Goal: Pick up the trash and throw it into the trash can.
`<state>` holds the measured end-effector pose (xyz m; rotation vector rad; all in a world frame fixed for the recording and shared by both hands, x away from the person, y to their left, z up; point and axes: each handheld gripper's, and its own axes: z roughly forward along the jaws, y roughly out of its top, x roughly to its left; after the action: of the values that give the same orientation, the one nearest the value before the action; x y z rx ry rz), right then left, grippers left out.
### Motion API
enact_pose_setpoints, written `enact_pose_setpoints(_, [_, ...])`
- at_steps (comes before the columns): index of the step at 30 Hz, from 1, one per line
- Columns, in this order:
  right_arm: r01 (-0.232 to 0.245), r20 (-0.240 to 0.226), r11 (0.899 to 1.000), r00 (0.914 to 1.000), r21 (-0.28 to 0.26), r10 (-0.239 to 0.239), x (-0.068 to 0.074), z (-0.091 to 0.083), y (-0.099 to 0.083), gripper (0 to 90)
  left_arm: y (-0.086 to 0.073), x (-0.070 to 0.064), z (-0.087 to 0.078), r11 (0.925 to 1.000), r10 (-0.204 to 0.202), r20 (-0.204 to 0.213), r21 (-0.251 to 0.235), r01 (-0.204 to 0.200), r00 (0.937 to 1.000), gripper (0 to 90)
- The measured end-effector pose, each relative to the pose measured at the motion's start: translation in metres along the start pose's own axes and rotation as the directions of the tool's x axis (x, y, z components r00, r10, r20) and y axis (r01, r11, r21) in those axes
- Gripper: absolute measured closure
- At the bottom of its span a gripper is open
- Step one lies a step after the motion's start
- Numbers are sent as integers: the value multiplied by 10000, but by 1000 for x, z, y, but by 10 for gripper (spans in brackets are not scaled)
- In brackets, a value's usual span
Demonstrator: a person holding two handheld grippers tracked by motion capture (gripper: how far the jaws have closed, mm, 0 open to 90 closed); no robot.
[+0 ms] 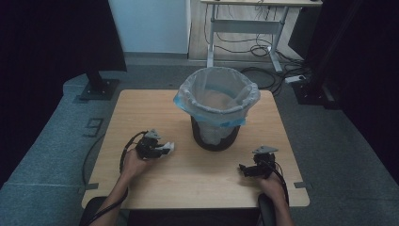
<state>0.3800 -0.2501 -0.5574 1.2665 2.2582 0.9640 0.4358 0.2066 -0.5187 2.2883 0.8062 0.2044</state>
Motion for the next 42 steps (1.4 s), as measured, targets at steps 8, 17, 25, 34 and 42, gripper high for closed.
enact_pose_setpoints(8, [5,-2,10000,10000,-1,-5,0,0,0,0,10,1,-9,10000,-9,131,34,9,9999,717])
enact_pose_setpoints(17, [1,-3,10000,10000,2,-1,0,0,0,0,22,3,-21,10000,16,202,22,-16,9998,717])
enact_pose_setpoints(25, [-9,1,10000,10000,10,9,0,0,0,0,34,4,-34,9999,87,207,51,-88,9997,716])
enact_pose_setpoints(34, [5,6,10000,10000,4,-5,0,0,0,0,48,6,-48,9999,91,388,137,-96,9992,715])
enact_pose_setpoints(42, [5,6,10000,10000,9,-5,0,0,0,0,58,9,-56,9997,41,533,230,-54,9986,714])
